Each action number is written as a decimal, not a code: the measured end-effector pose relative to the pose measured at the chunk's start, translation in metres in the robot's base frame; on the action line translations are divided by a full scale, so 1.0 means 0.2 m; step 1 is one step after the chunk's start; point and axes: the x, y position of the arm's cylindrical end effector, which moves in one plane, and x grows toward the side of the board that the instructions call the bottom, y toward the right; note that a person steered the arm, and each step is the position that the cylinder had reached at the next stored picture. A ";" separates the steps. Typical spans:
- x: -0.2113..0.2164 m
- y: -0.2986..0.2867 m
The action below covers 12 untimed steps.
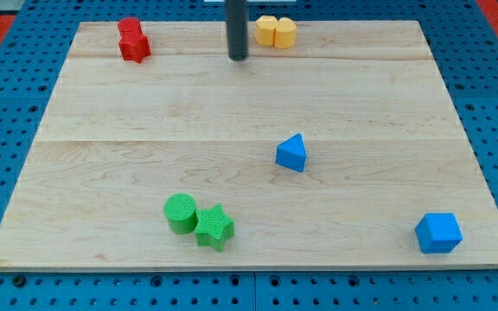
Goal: Move the blue triangle to the center left
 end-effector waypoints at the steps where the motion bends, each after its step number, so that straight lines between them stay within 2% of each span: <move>1: 0.19 0.35; 2: 0.42 0.57; 3: 0.74 0.58; 4: 0.84 0.56; 6: 0.83 0.13; 8: 0.98 0.02; 10: 0.98 -0.51; 12: 1.04 -0.62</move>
